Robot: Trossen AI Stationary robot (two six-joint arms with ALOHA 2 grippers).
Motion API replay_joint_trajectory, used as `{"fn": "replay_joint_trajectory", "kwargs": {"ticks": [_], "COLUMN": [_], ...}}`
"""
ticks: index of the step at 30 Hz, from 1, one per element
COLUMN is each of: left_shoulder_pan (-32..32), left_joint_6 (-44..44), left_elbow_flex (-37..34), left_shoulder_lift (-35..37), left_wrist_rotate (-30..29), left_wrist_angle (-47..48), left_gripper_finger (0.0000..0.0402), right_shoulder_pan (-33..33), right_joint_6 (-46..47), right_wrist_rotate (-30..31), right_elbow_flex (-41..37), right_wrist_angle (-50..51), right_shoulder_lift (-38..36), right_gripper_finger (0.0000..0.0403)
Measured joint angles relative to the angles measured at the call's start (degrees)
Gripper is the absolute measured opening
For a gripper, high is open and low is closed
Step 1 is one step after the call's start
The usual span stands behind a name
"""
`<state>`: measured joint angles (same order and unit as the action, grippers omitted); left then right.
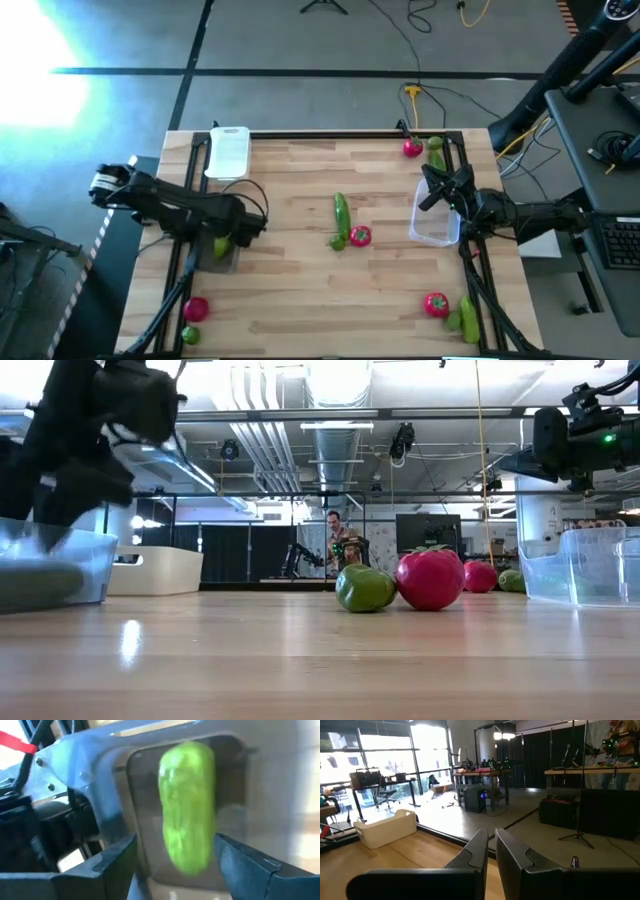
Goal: Sort produce into baskets
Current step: Put the cucumber into the black bin
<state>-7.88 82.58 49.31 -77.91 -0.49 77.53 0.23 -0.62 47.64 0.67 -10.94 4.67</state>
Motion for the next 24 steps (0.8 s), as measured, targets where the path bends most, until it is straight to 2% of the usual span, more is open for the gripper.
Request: {"fn": "replay_joint_trajectory", "kwargs": {"ticks": [2,4,8,10,14,18,24], "left_shoulder_pan": [0.00,-0.43,-3.13,-3.76,-3.55,-1.89,0.85], "left_joint_6": [0.05,-0.56,-7.08,-12.26,-18.59,-18.20,-13.13], "left_elbow_flex": [4.38,9.79,18.88,21.43,24.81,28.99,38.06], "left_shoulder_lift": [0.76,1.03,0.07,-1.72,-8.46,-17.60,-30.42], "left_wrist_rotate": [-0.32,-3.54,-18.45,-22.88,-30.14,-35.53,-36.85], "left_wrist_angle": [1.43,-0.02,-13.33,-22.20,-34.09,-36.58,-36.10], "left_gripper_finger": [0.0246,0.0246,0.0247,0.0247,0.0247,0.0248,0.0276], "right_shoulder_pan": [0.00,0.00,0.00,0.00,0.01,0.00,0.02], "right_joint_6": [0.00,0.00,0.00,0.00,0.00,0.00,0.00], "right_wrist_rotate": [0.00,0.00,0.00,0.00,0.00,0.00,0.00], "right_elbow_flex": [0.02,0.01,0.00,0.00,0.01,0.02,0.00], "right_wrist_angle": [0.00,0.00,0.00,0.00,0.00,0.00,0.00], "right_shoulder_lift": [0.00,0.00,0.00,0.00,0.00,0.00,0.00], "right_gripper_finger": [0.0028,0.0028,0.0028,0.0028,0.0028,0.0028,0.0028]}}
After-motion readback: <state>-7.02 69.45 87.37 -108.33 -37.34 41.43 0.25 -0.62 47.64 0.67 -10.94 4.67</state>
